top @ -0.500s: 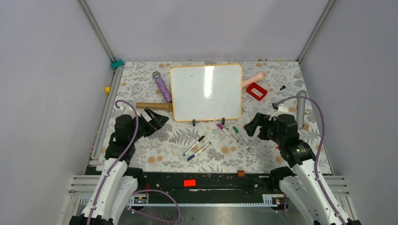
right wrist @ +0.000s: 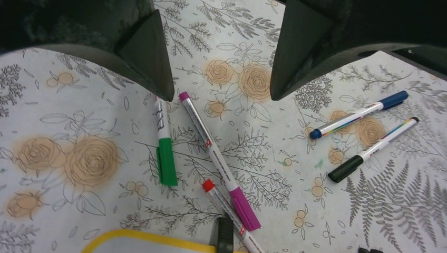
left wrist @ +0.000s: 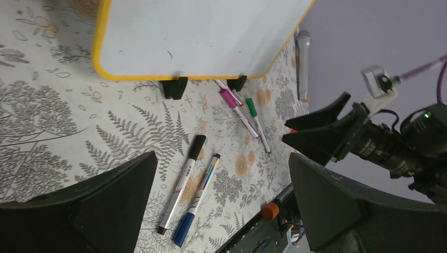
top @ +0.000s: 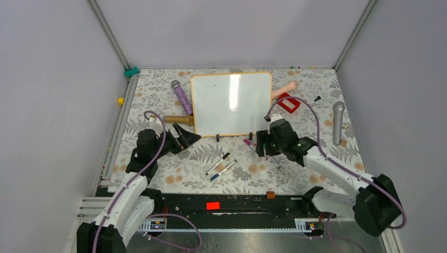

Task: Write a sentence on the whiteboard
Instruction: Pick up the whiteboard marker from the center of the board, then pass from the right arm to the left, then open the pen cap from the whiteboard marker.

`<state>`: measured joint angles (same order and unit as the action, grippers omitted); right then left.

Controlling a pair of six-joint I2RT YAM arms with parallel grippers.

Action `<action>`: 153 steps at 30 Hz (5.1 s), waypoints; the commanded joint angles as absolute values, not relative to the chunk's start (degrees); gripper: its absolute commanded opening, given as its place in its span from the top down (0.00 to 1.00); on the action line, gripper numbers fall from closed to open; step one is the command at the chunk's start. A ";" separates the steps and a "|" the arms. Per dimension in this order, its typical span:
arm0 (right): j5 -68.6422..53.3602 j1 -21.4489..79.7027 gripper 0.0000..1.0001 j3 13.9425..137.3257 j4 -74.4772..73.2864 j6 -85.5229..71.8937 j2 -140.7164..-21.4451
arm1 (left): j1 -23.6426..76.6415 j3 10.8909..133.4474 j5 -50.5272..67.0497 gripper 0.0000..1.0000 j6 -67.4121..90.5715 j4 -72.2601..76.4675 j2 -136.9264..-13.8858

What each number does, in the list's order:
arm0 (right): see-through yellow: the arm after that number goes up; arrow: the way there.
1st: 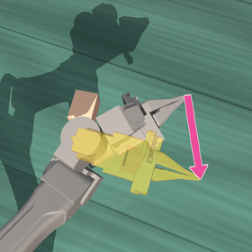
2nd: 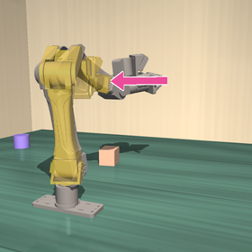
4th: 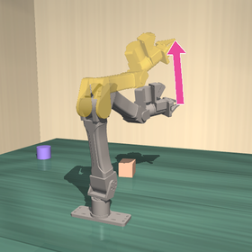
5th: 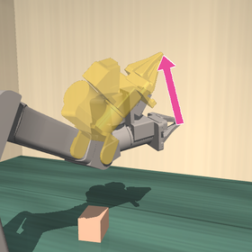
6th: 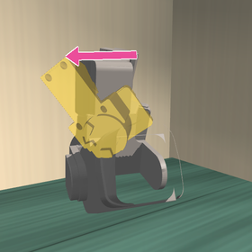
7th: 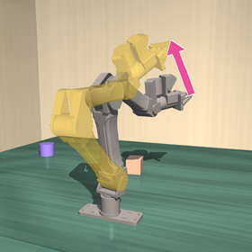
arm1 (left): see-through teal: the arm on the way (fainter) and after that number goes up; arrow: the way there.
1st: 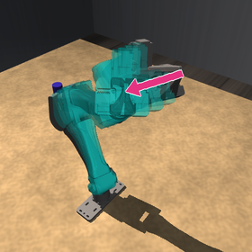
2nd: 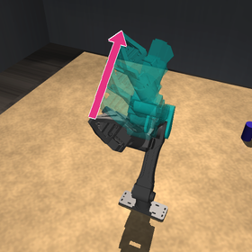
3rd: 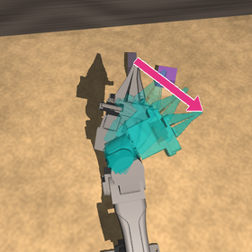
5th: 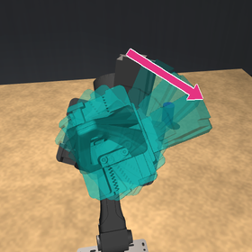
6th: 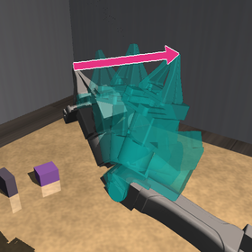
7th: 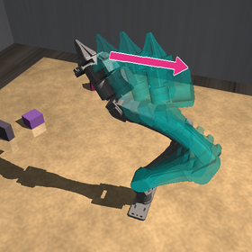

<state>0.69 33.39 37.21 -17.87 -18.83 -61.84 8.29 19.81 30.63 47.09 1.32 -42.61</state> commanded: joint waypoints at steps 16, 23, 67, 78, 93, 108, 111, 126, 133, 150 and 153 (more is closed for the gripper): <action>13.10 41.31 0.45 43.85 -8.00 -19.86 -83.09 | 12.82 17.42 32.92 0.02 46.82 8.97 -40.20; 14.72 42.37 0.49 43.42 -8.70 -20.16 -87.67 | 13.48 17.68 34.59 0.02 46.56 10.91 -41.38; -28.34 44.12 1.00 50.39 -19.19 -18.06 -65.89 | 35.59 30.07 30.29 0.36 54.78 23.82 -65.63; -28.66 44.18 1.00 52.19 -17.99 -18.59 -67.36 | 35.95 30.17 32.23 0.58 56.13 25.15 -66.82; -26.55 44.06 0.62 50.95 -15.30 -19.20 -65.57 | 36.32 25.32 34.14 1.00 70.88 41.10 -69.79; -10.44 44.10 0.27 29.26 31.26 -54.20 -50.83 | 35.49 26.79 23.60 1.00 80.06 48.48 -62.15; -7.61 44.13 0.29 28.88 33.41 -57.56 -50.33 | 35.34 28.42 22.40 1.00 80.05 47.98 -61.47; -7.02 44.19 0.45 26.98 36.01 -62.68 -48.16 | 35.33 27.00 15.78 1.00 78.81 48.41 -58.32; -6.61 44.15 0.38 25.32 35.36 -62.67 -46.65 | 35.21 29.25 13.96 1.00 74.94 41.24 -54.80; -9.60 44.16 0.52 27.97 40.94 -65.28 -52.31 | 35.31 29.07 17.40 1.00 78.90 46.61 -60.09; -9.03 44.17 0.54 27.70 40.74 -64.94 -51.88 | 35.32 28.93 17.24 1.00 78.84 46.26 -59.70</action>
<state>-8.71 43.88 25.32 36.77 -64.49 -52.49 35.53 27.27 16.36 78.08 41.30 -60.18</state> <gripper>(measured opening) 0.474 0.141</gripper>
